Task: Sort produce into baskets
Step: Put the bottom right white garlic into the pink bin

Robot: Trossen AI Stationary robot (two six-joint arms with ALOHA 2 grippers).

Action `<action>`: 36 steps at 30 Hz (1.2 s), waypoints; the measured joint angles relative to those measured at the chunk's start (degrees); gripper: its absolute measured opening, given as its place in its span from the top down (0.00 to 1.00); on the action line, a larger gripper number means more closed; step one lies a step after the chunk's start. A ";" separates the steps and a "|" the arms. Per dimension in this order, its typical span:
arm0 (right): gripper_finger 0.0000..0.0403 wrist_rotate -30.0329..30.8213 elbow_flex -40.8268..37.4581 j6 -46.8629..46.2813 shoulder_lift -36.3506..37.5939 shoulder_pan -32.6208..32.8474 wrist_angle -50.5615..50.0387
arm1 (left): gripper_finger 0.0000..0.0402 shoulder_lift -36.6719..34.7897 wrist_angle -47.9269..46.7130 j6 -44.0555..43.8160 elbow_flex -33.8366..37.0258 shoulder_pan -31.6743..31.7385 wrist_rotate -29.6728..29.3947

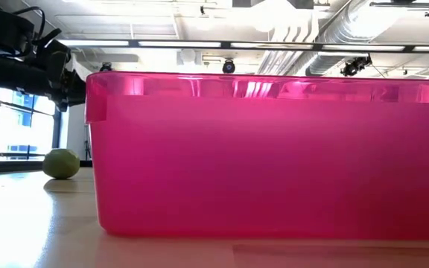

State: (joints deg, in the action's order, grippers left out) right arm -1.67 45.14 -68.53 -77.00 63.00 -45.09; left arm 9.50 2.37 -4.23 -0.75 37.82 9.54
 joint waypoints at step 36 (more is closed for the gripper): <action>0.66 -3.43 4.72 -14.65 0.08 -0.11 -6.40 | 1.00 1.00 -0.24 -1.19 0.02 0.00 -1.36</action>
State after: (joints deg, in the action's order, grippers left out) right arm -5.11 49.85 -83.18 -76.92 62.89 -51.48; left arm 10.50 2.13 -5.42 -0.73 37.83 8.19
